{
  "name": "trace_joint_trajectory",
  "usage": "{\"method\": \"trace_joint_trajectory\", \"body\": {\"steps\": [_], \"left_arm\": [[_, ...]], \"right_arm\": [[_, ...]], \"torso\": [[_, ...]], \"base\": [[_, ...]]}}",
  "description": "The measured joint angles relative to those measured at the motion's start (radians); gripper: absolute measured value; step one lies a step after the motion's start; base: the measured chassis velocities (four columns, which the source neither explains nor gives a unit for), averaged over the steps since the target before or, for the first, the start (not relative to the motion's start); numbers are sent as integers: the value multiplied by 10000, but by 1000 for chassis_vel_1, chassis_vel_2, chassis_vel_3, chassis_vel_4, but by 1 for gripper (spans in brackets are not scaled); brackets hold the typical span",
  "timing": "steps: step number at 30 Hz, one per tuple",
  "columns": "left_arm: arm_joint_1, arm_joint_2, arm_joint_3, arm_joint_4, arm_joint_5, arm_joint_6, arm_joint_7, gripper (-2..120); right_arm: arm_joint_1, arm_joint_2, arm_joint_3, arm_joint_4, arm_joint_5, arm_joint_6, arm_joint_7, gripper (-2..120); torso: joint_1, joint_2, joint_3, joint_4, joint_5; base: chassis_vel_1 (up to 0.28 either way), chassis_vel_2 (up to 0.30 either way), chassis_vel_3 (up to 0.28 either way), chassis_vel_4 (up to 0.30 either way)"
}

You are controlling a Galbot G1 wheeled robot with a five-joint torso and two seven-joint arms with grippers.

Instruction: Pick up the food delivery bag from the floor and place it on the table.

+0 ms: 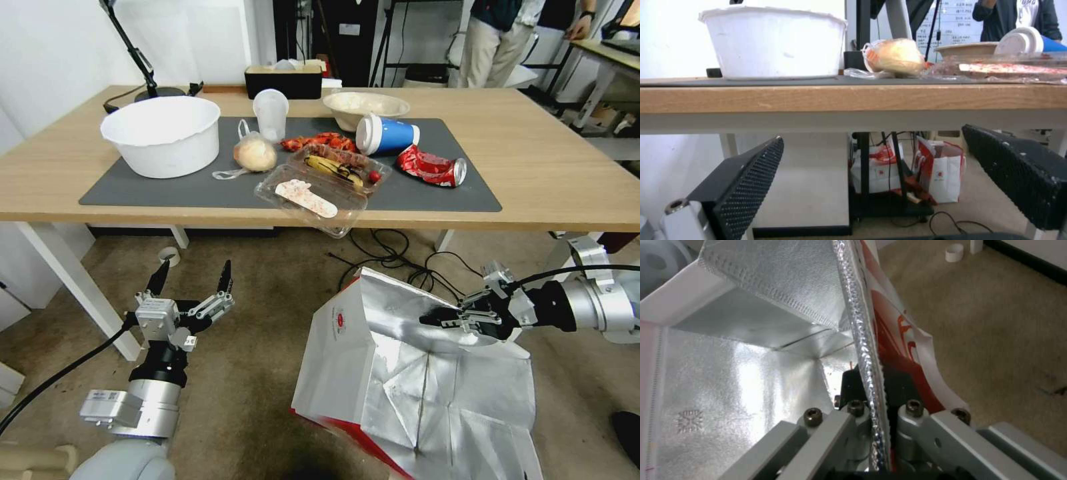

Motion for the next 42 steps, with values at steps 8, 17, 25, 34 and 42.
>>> {"method": "trace_joint_trajectory", "body": {"steps": [8,17,25,34,42], "left_arm": [[32,-2,2,-57,3,2,5,100],[83,-6,10,-99,6,4,6,100],[98,-6,22,-108,10,7,12,100],[89,2,21,-148,-29,8,15,100],[49,53,21,-125,-34,11,15,100]], "right_arm": [[-27,-46,11,118,113,-52,-5,0],[-44,-63,27,160,118,-60,-6,0],[-71,-41,28,167,106,-60,-6,0],[-84,157,-93,164,-13,-60,23,0],[-112,266,-104,151,-71,-56,24,0]], "torso": [[129,354,226,0,0],[257,688,431,0,0],[381,1019,639,0,0],[525,1402,874,-1,0],[659,1738,1078,-1,0]], "base": [[0,0,0,0],[0,0,0,0],[0,0,0,0],[0,0,0,0],[0,0,0,0]]}}
